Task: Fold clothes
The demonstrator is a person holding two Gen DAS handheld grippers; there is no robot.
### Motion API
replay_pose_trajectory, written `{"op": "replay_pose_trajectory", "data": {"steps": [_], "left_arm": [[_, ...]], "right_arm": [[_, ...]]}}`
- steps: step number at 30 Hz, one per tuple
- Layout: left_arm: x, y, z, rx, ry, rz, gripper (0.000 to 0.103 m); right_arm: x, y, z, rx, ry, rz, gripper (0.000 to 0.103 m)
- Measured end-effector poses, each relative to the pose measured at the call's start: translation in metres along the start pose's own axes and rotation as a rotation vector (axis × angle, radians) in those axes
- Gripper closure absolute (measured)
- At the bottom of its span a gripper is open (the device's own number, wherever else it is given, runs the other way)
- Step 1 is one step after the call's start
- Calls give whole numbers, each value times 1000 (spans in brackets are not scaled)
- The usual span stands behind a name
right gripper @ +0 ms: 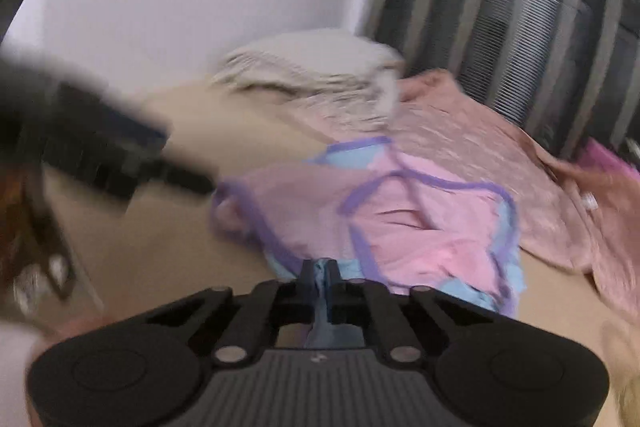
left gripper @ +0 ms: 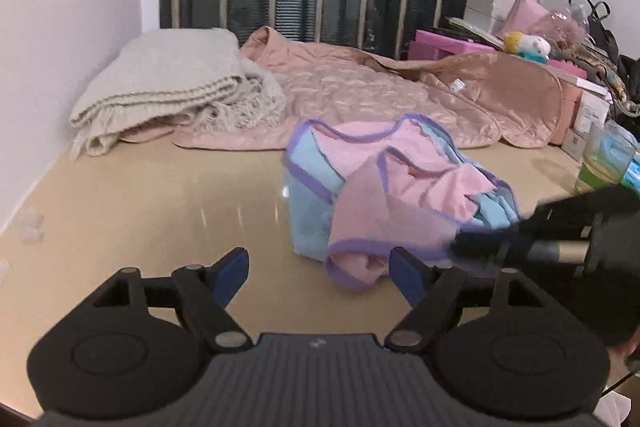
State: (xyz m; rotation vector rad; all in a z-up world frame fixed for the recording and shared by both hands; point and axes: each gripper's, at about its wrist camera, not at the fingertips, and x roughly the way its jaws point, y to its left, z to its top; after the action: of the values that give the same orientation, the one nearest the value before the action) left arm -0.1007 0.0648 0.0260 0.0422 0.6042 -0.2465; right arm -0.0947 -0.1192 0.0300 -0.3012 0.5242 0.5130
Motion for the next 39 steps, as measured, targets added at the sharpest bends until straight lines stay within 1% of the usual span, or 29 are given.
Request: {"op": "replay_pose_trajectory", "data": {"steps": [3, 4, 5, 6, 8, 9, 10, 11, 12, 13, 15, 16, 17, 18, 20, 21, 24, 25, 27, 31, 34, 36, 37, 39], "left_arm": [[13, -16, -3, 19, 11, 4, 24], [19, -21, -3, 24, 12, 23, 24], [23, -25, -3, 27, 11, 40, 25], [26, -27, -3, 26, 6, 53, 26], [31, -29, -3, 17, -2, 72, 35], [30, -29, -3, 4, -7, 69, 46], [28, -28, -2, -2, -20, 77, 62], [25, -28, -2, -7, -33, 84, 71], [22, -27, -2, -10, -49, 97, 87], [17, -27, -1, -9, -70, 119, 93], [8, -26, 0, -12, -110, 150, 96], [4, -25, 2, -24, -121, 137, 97], [0, -25, 3, -32, -126, 123, 97], [-3, -25, 5, -35, -131, 114, 97], [-8, -27, 8, -27, -138, 107, 97], [-9, -28, 10, -30, -140, 98, 97], [-20, -28, 17, -65, -158, 42, 98], [-24, -29, 19, -63, -166, 34, 98], [-34, -32, 21, -53, -185, 29, 98], [-46, -32, 23, -45, -213, 43, 98], [-51, -28, 23, -61, -232, 53, 98], [-51, -26, 22, -62, -231, 62, 98], [-49, -26, 21, -59, -224, 65, 98], [-43, -28, 16, -47, -199, 53, 98]], "right_arm": [[-24, -21, 6, 103, -77, -68, 103], [-31, -29, 9, 126, -103, -95, 103], [-37, -36, 11, 137, -121, -101, 103], [-42, -43, 14, 147, -138, -104, 103], [-50, -43, 11, 133, -144, -105, 103], [-51, -41, 9, 122, -139, -112, 103], [-52, -38, 6, 112, -133, -122, 102], [-50, -36, 3, 103, -123, -144, 102], [-47, -33, 0, 94, -113, -167, 102], [-45, -31, -4, 85, -103, -189, 102], [-42, -23, -11, 50, -85, -216, 100], [-42, -17, -15, 27, -76, -224, 99], [-42, -12, -18, 2, -72, -227, 94], [-43, -4, -19, -25, -89, -204, 81], [-46, 12, -20, -80, -123, -157, 66], [-45, 22, -20, -114, -136, -134, 65], [-33, 49, -20, -218, -125, -149, 65], [-28, 57, -20, -248, -122, -156, 66], [-17, 64, -17, -261, -120, -205, 66], [-7, 67, -7, -213, -123, -261, 66], [-4, 69, -13, -271, -101, -356, 67], [-10, 66, -18, -268, -99, -390, 74], [-14, 63, -20, -264, -99, -401, 76], [-20, 59, -21, -261, -93, -415, 99]]}}
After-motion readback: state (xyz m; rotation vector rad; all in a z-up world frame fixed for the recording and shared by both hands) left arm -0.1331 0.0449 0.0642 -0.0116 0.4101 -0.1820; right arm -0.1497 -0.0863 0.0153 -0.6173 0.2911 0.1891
